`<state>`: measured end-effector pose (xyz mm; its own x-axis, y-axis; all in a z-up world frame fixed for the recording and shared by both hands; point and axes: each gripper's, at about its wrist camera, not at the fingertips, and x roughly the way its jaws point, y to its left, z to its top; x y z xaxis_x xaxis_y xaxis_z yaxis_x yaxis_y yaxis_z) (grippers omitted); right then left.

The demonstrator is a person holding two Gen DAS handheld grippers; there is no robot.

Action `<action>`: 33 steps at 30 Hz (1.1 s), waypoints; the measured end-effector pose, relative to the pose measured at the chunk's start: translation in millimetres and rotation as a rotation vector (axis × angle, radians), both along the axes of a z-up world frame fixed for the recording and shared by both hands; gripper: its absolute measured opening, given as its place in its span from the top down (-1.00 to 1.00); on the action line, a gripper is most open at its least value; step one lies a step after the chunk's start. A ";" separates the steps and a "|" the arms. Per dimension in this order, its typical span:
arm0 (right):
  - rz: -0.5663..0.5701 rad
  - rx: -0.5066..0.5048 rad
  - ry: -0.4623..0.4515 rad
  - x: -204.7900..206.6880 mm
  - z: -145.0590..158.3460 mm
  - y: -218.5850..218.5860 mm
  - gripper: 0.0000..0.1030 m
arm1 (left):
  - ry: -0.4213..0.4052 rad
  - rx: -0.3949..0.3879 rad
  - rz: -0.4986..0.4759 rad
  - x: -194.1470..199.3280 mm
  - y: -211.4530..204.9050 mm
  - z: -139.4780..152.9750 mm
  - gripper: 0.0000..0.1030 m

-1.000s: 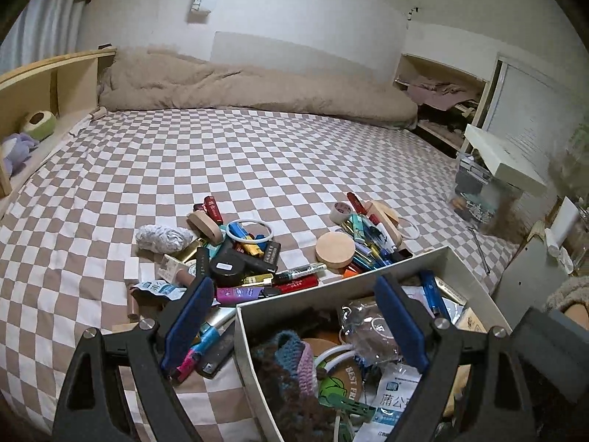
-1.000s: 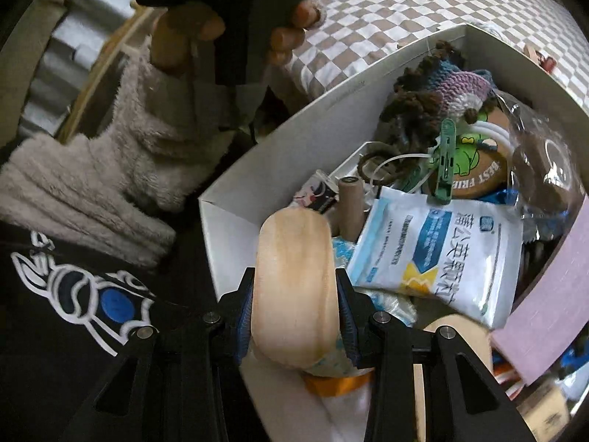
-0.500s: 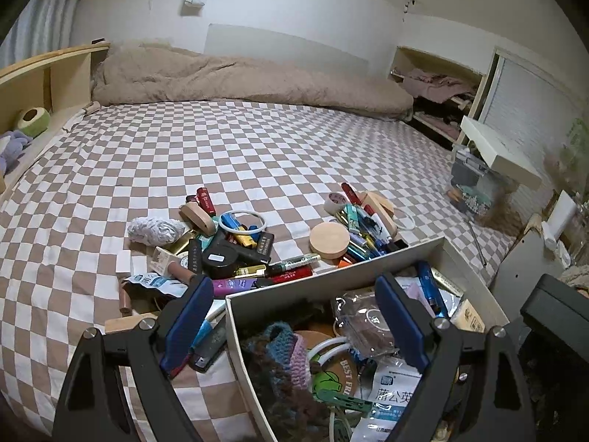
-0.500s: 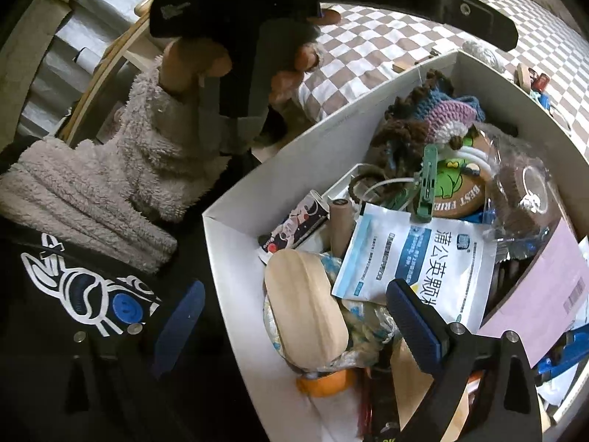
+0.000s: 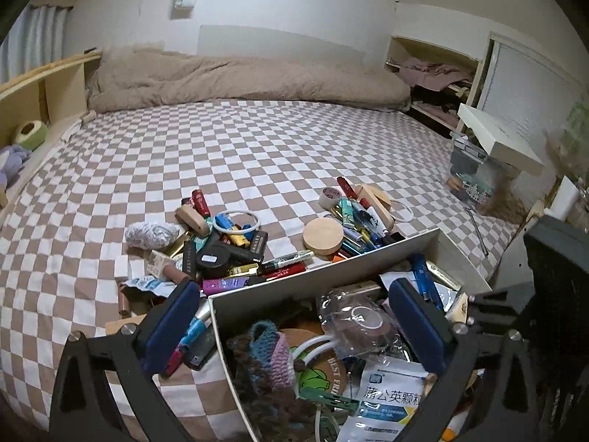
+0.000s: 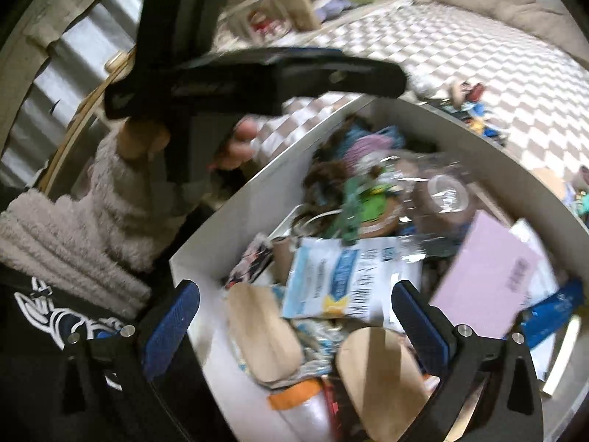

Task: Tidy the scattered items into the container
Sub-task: 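Move both tools back from the box toward the items on the bed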

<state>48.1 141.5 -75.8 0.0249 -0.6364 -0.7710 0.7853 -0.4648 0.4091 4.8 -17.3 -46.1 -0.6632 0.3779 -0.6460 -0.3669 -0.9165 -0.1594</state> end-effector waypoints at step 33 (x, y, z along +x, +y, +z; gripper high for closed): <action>-0.523 -0.057 0.331 -52.3 46.4 83.5 -1.00 | 0.126 -0.044 0.055 1.6 15.2 49.5 -1.00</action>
<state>-4.2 225.0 -29.4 -0.5355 -0.5400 -0.6493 0.5490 -0.8068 0.2182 6.3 -2.1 3.5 -0.7591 0.3120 -0.5714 -0.3306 -0.9408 -0.0745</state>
